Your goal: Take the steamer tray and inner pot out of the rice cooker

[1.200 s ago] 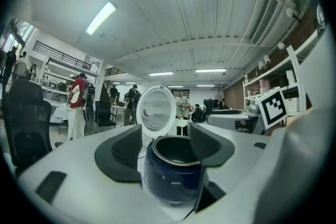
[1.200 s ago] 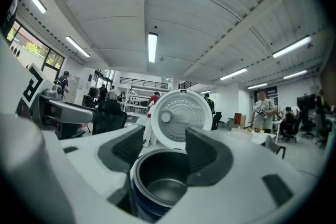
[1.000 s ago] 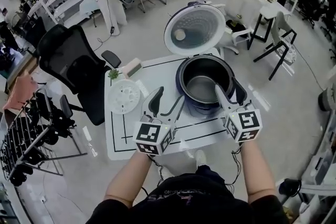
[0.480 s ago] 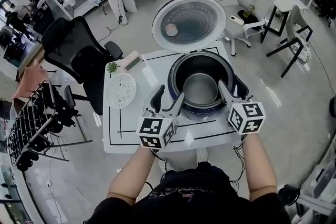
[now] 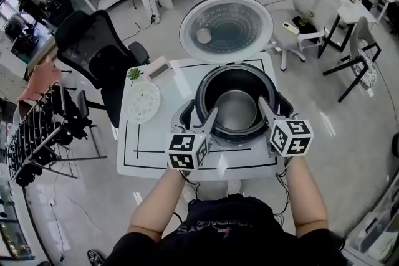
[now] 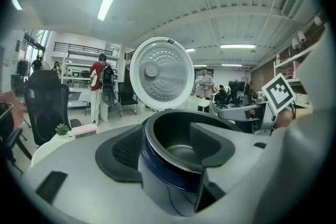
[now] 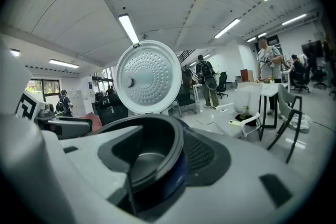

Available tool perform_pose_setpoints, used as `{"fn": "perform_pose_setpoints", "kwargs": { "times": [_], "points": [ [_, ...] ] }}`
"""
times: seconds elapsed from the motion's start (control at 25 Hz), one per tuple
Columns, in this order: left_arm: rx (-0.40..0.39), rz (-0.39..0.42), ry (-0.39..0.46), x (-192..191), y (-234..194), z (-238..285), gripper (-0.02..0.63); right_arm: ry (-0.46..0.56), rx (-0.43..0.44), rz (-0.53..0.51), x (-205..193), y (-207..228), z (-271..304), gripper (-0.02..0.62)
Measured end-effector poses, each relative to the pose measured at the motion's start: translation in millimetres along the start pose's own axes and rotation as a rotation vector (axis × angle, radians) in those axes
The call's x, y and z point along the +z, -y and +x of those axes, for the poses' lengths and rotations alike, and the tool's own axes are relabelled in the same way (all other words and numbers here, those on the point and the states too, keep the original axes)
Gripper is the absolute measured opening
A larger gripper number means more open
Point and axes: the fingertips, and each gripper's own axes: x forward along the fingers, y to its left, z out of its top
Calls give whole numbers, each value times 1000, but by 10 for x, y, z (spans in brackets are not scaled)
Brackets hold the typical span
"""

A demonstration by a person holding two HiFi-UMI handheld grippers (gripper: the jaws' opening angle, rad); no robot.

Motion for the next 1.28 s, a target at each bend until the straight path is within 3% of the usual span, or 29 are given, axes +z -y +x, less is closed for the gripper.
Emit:
{"fn": "perform_pose_setpoints", "kwargs": {
  "times": [0.28,0.6,0.8,1.04,1.28],
  "points": [
    [40,-20,-25,-114,-16,129,284,-35,31,48,-68,62,106,238],
    [72,-64,-47,-220,-25,256,270,-32,-11,39,-72,85,126,236],
    [123,-43,-48,-238,-36,276,261,-19,-40,29,-87,66,135,236],
    [126,-9,-45,-224,-9,277,259,-29,-40,20,-78,44,128,236],
    [115,-42,-36,-176,39,247,258,-28,-54,59,-71,63,102,236]
  ]
}}
